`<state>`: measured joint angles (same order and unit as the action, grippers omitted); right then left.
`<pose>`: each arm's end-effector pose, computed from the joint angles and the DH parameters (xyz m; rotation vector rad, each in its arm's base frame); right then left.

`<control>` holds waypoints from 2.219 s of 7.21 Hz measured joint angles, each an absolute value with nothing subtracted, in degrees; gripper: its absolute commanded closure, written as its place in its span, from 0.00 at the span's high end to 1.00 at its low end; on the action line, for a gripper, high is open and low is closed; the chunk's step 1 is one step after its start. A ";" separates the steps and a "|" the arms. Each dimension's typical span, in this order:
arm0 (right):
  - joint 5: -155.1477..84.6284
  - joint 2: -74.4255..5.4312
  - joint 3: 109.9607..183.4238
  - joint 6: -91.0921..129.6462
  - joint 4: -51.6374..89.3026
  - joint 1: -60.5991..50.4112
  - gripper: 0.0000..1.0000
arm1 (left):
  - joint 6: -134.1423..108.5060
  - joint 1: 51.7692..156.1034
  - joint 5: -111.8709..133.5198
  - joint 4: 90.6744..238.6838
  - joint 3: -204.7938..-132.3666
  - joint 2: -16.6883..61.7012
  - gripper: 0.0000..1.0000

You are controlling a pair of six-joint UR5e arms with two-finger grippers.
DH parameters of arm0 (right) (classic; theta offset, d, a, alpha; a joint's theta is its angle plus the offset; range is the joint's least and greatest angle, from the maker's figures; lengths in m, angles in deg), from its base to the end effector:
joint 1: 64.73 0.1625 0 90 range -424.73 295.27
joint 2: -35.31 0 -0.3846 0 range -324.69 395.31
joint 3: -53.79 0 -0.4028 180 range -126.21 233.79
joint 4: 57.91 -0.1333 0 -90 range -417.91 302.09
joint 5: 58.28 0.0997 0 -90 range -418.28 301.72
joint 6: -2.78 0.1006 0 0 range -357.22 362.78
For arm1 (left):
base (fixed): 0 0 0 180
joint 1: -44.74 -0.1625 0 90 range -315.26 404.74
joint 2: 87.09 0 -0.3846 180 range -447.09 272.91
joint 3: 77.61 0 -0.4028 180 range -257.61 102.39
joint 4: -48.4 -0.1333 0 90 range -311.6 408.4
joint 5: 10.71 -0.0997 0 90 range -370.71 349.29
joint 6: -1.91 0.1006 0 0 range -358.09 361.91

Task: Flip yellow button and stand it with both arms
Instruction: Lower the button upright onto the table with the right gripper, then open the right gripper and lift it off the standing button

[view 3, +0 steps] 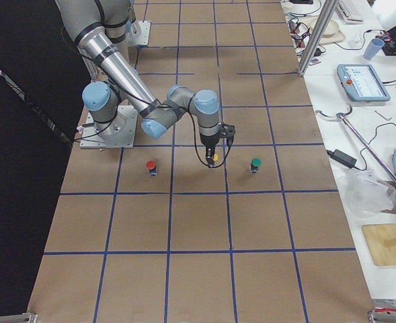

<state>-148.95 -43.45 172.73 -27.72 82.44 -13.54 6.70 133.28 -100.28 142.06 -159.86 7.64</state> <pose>-0.2095 -0.4713 0.1984 -0.2207 -3.0157 0.2113 -0.1204 -0.5358 0.4653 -0.0910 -3.1321 -0.0168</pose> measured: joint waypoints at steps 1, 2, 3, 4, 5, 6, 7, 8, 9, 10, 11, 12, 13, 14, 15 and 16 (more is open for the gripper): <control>-148.52 -42.81 173.01 -27.77 83.59 -13.61 0.12 | 6.73 133.31 -100.10 142.01 -159.77 7.73 0.99; -148.36 -42.11 173.05 -27.79 84.64 -13.63 0.18 | 6.74 133.33 -99.97 141.96 -159.70 7.82 0.99; -148.35 -41.51 172.90 -27.83 85.14 -13.68 0.26 | 6.73 133.33 -99.86 141.91 -159.72 7.94 0.99; -148.42 -41.30 172.69 -27.86 85.33 -13.74 0.36 | 6.67 133.33 -99.79 141.86 -159.73 8.02 0.99; -148.47 -41.27 172.59 -27.88 85.40 -13.79 0.45 | 6.61 133.33 -99.76 141.84 -159.79 7.95 0.99; -148.49 -41.19 172.56 -27.94 85.42 -13.81 0.60 | 6.60 133.33 -99.75 141.83 -159.83 7.91 0.99; -148.52 -41.08 172.54 -28.10 85.42 -13.83 0.62 | 6.61 133.33 -99.74 141.83 -159.85 7.91 0.99; -148.56 -40.97 172.53 -28.33 85.38 -13.83 0.69 | 6.59 133.32 -99.74 141.83 -159.79 7.92 0.99; -148.60 -40.93 172.53 -28.49 85.34 -13.83 0.72 | 6.59 133.29 -99.76 141.83 -159.64 7.92 0.99; -148.62 -40.91 172.52 -28.56 85.27 -13.84 0.76 | 6.65 133.26 -99.78 141.83 -159.50 7.92 0.99; -148.69 -40.98 172.53 -28.59 85.18 -13.84 0.85 | 6.68 133.26 -99.78 141.83 -159.39 7.90 0.99; -148.88 -41.23 172.46 -28.59 84.98 -13.84 0.96 | 6.68 133.25 -99.81 141.83 -159.38 7.87 1.00; -149.07 -41.78 172.32 -28.60 84.35 -13.84 0.99 | 6.68 133.22 -99.84 141.83 -159.33 7.80 0.99; -149.19 -43.13 171.73 -28.54 82.15 -13.83 1.00 | 6.70 133.19 -99.88 141.83 -159.33 7.70 1.00; -149.30 -45.41 169.89 -28.29 76.51 -13.76 1.00 | 6.68 133.18 -99.92 141.84 -159.38 7.59 1.00; -149.31 -48.21 165.98 -27.87 66.04 -13.59 1.00 | 6.68 133.17 -100.01 141.90 -159.39 7.48 1.00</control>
